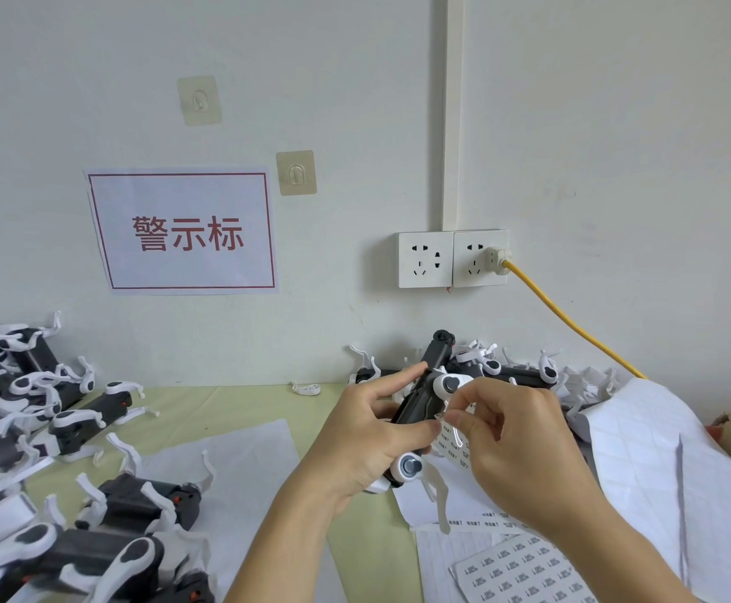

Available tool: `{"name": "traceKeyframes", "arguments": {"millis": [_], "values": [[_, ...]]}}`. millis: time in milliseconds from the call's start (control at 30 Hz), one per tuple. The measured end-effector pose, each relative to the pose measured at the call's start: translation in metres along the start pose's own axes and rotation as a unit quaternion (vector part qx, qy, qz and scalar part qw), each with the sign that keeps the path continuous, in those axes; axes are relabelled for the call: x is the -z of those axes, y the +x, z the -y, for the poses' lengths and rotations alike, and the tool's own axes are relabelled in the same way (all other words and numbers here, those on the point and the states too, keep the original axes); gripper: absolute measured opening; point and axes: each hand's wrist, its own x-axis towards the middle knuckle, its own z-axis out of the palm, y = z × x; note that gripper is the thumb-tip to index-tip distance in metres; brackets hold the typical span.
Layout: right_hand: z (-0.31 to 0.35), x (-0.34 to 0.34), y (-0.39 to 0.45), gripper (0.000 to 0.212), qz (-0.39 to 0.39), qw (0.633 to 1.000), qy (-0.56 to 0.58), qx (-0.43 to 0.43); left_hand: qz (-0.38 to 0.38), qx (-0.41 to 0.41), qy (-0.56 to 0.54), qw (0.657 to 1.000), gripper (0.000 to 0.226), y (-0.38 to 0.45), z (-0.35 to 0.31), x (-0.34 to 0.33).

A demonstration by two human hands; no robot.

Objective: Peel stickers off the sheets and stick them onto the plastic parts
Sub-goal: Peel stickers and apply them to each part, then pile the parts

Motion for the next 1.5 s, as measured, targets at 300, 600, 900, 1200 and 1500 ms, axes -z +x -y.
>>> {"name": "traceKeyframes", "arguments": {"millis": [300, 600, 900, 1200, 1500], "values": [[0.005, 0.002, -0.001, 0.021, -0.001, 0.999, -0.052, 0.002, 0.013, -0.007, -0.007, 1.0, 0.063, 0.0, 0.0, -0.002], [0.014, 0.003, -0.003, 0.016, -0.005, 0.994, -0.106, -0.002, 0.01, -0.003, -0.007, 1.0, 0.054, -0.001, -0.001, -0.002], [0.019, 0.004, -0.005, 0.017, -0.03, 0.989, -0.142, 0.029, -0.026, -0.012, 0.009, 1.0, 0.046, -0.003, -0.006, -0.009], [0.023, 0.004, -0.005, 0.023, -0.068, 0.981, -0.173, 0.05, -0.023, -0.015, 0.025, 0.999, 0.048, -0.004, -0.008, -0.011], [0.021, 0.003, -0.005, 0.022, -0.096, 0.983, -0.157, 0.027, -0.025, -0.023, 0.024, 0.999, 0.049, -0.004, -0.008, -0.01]]}}
